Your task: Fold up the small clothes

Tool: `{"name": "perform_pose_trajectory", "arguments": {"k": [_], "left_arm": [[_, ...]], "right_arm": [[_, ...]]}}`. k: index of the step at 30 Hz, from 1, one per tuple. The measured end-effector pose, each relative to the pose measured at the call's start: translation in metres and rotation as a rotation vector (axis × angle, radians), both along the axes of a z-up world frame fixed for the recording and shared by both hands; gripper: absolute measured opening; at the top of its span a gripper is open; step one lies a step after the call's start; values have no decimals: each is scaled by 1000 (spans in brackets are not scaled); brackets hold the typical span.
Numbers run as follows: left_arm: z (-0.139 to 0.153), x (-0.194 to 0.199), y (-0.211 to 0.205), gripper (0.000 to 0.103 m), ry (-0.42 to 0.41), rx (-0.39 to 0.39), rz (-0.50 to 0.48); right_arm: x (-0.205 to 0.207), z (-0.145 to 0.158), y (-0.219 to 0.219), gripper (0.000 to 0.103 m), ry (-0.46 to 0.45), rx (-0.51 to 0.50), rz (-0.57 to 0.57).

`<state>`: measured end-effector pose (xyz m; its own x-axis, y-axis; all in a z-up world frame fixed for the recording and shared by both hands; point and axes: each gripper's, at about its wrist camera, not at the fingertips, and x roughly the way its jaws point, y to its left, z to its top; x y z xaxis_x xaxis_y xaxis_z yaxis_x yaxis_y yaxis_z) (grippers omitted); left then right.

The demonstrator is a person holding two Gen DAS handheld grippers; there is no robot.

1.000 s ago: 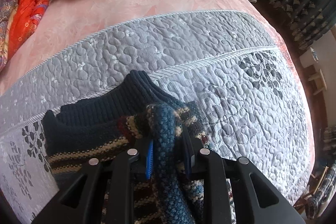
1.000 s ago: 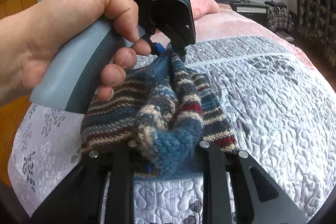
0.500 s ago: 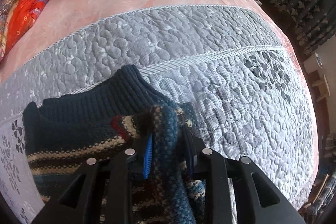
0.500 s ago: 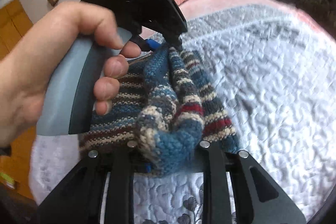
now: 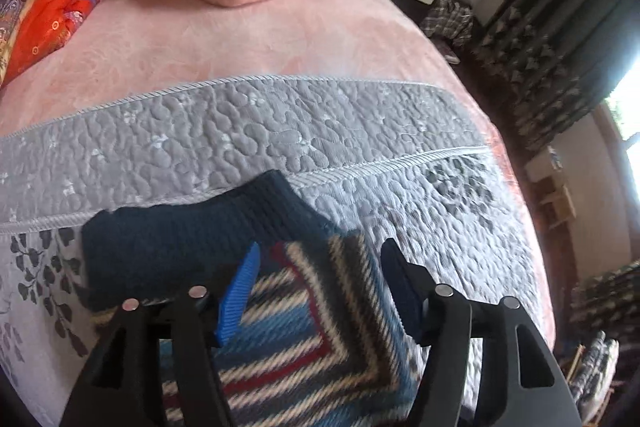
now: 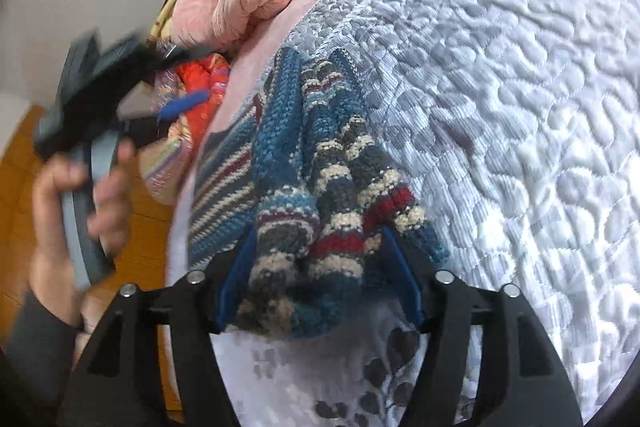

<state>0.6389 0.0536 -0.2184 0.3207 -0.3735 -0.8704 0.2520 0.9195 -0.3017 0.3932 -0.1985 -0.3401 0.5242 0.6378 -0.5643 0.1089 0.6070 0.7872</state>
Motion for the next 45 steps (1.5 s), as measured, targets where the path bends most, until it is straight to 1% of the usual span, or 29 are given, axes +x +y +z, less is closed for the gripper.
{"name": "perform_pose_trajectory", "arguments": {"k": [2, 6, 9, 10, 13, 16, 18, 19, 20, 21, 22, 23, 25, 27, 28, 29, 30, 31, 33, 34, 35, 36, 37, 38, 39, 42, 43, 44, 45], "left_arm": [[6, -14, 18, 69, 26, -40, -36], [11, -55, 55, 70, 56, -110, -115], [10, -79, 83, 70, 79, -224, -95], [7, -88, 96, 70, 91, -300, -73], [-3, -105, 120, 70, 101, -437, -10], [-19, -116, 134, 70, 122, -524, 20], [-29, -120, 138, 70, 139, -537, 28], [-36, -122, 140, 70, 153, -539, 33], [-40, -121, 141, 70, 159, -538, 33], [-44, -121, 142, 70, 164, -539, 36], [-45, -123, 144, 70, 166, -544, 40], [-46, -124, 145, 70, 166, -553, 42], [-47, -125, 146, 70, 162, -578, 44], [-48, -125, 146, 70, 164, -596, 47], [-49, -125, 146, 70, 165, -597, 44], [-49, -124, 145, 70, 165, -595, 41], [-50, -124, 145, 70, 166, -595, 39], [-51, -124, 144, 70, 168, -594, 38], [-55, -122, 143, 70, 175, -596, 45], [-56, -121, 143, 70, 179, -601, 50], [-57, -121, 144, 70, 183, -605, 57], [-57, -122, 144, 70, 184, -607, 61], [-55, -122, 144, 70, 185, -611, 59], [-52, -123, 143, 70, 182, -615, 52], [-50, -123, 142, 70, 183, -622, 37], [-51, -123, 133, 70, 216, -641, -12], [-55, -123, 128, 70, 239, -637, -30], [-61, -122, 124, 70, 260, -624, -40], [-65, -122, 121, 70, 275, -608, -46]], "right_arm": [[5, 1, -7, 73, 10, 51, 16], [25, 10, -17, 78, 24, 57, 124], [59, 7, -20, 79, 69, 137, 226], [68, 6, -20, 79, 86, 147, 245], [98, 4, -10, 79, 121, 163, 321], [110, 6, -4, 78, 138, 137, 354], [111, 8, 2, 75, 136, 112, 374], [112, 10, 5, 67, 129, 104, 383], [115, 12, 7, 56, 115, 94, 393], [117, 14, 9, 48, 104, 83, 397], [121, 16, 11, 35, 94, 64, 399], [122, 21, 10, 32, 78, 50, 398], [121, 19, 4, 32, 79, 20, 376], [117, 18, -8, 41, 88, -49, 336], [112, 26, -13, 51, 66, -60, 316], [110, 34, -15, 53, 35, -67, 300], [105, 43, -16, 53, 4, -63, 298], [101, 51, -14, 53, -13, -35, 321], [99, 50, -3, 54, 17, -59, 371], [101, 46, 5, 55, 47, -86, 388], [101, 37, 13, 55, 86, -87, 421], [99, 32, 18, 52, 105, -84, 448], [98, 31, 23, 38, 105, -95, 458], [97, 30, 24, 17, 97, -112, 465], [97, 30, 20, 14, 94, -111, 454], [104, 22, -2, 14, 106, -101, 352], [102, 17, -6, 15, 120, -80, 350], [102, 15, -3, 21, 125, -47, 370], [99, 15, -2, 23, 128, -13, 385]]}}
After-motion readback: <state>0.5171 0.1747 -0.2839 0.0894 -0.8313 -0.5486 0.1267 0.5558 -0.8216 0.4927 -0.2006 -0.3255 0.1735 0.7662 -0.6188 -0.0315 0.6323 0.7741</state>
